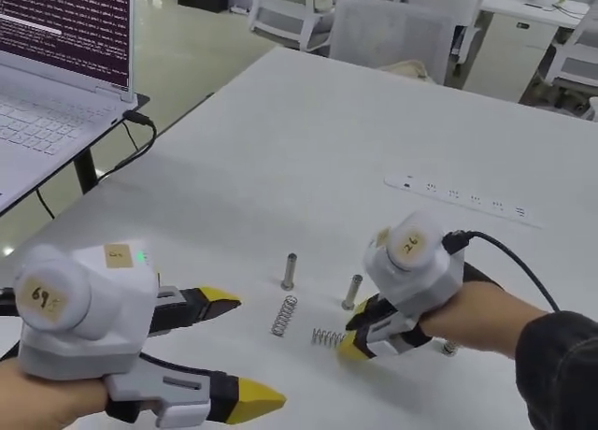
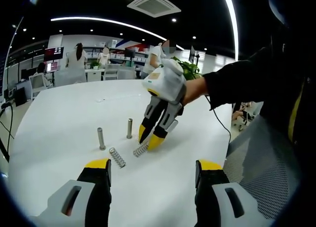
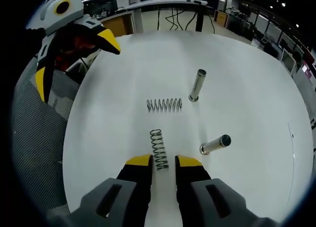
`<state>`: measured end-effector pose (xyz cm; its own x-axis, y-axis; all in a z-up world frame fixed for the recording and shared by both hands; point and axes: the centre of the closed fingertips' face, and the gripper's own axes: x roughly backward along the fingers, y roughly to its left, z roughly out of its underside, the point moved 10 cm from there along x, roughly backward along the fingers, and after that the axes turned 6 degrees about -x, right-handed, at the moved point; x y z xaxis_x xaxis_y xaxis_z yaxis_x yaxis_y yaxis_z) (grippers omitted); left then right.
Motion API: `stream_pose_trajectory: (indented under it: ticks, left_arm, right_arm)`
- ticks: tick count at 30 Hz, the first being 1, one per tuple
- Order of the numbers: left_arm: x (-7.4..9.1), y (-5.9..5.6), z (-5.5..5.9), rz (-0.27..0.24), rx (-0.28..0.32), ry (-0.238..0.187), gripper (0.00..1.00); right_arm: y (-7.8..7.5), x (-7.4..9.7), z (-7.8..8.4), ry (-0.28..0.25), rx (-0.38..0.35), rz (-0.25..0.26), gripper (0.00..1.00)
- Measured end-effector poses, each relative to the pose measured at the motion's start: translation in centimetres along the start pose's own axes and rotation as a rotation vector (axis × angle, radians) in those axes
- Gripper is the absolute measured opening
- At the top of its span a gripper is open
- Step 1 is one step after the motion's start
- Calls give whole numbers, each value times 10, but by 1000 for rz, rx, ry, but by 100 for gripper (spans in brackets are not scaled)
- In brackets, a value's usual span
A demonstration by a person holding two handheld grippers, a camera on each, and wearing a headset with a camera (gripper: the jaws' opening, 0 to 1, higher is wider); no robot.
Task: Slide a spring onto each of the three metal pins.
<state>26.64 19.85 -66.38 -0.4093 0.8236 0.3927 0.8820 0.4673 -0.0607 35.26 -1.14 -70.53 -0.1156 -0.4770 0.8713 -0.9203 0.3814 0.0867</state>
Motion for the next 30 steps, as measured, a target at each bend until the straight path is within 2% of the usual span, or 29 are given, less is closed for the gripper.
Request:
stream_pose_trajectory:
  ticks: [4,8,12,15,27,30]
  left_arm:
    - [0,-1,-1,1,-1,-4,65]
    - [0,-2,-1,3,-4,-5,65]
    - [1,-3,-3,3,-6,-10,65]
    - [3,-4,-4,4,-10,-13,65]
    - [4,-5,-5,3,-17,-21,64]
    - [4,-6,-7,6,-22,-22,64]
  right_arm:
    - [15,-2,5,36,43,-12,14]
    - [24,-2,5,42,85,-1,13]
    - [28,-2,6,46,119,12,12]
    - [30,-1,7,76,165,20,10]
    - [31,0,7,83,180,33,8]
    - [31,1,7,98,200,37,8]
